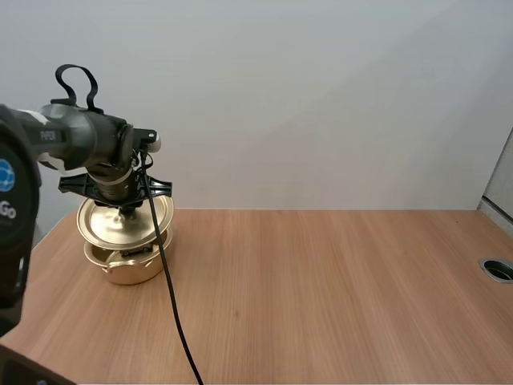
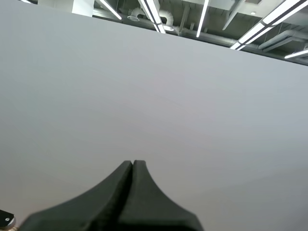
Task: Open the pot, put the car inside, and close it
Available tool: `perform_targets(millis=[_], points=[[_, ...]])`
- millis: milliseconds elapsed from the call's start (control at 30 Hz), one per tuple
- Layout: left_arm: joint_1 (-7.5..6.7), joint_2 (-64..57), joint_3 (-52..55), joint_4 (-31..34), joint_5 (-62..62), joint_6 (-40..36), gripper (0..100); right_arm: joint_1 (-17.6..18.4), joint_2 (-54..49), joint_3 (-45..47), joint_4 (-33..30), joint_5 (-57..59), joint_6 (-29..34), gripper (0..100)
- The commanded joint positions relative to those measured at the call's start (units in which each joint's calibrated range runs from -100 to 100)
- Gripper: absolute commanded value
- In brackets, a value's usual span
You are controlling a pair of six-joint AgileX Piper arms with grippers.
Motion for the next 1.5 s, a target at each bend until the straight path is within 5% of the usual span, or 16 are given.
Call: perform_targets(millis=[0, 1467], points=[[0.04, 1.19, -0.19, 0.05, 1.73, 0.01, 0, -0.01, -0.87, 0.09, -0.84, 0.0, 0.18, 0], [0.04, 19.92, -3.99, 0.55, 2.5, 0.01, 0, -0.01, -3.98, 0.09, -1.38, 0.0, 2.09, 0]])
